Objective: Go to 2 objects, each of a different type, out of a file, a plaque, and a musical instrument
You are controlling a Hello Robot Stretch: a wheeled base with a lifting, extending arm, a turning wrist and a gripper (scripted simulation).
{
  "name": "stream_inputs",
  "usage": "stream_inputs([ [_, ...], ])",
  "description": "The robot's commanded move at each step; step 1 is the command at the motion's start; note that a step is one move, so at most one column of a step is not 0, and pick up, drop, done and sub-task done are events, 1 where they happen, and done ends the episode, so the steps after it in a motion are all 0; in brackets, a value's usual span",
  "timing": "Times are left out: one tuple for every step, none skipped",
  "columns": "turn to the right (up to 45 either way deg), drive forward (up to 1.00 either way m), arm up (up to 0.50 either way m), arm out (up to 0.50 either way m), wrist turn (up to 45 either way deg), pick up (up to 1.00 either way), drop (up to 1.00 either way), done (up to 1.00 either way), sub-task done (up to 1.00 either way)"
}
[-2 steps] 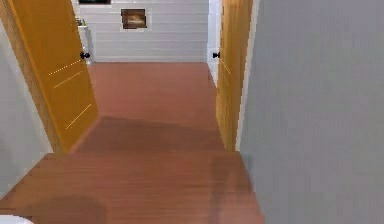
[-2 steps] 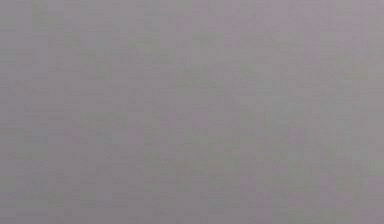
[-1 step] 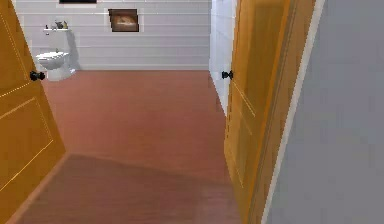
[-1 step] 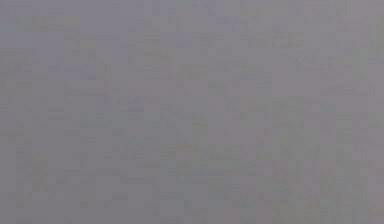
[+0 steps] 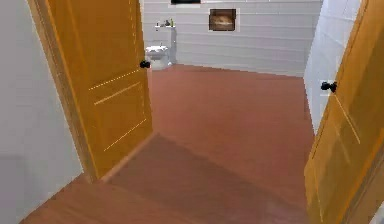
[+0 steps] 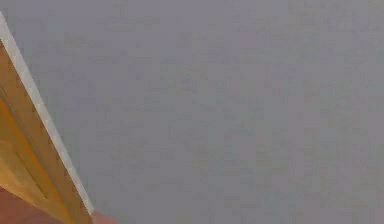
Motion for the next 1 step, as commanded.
stream_inputs([
  [0.0,1.00,0.00,0.00,0.0,0.00,0.00,0.00,0.00],
])
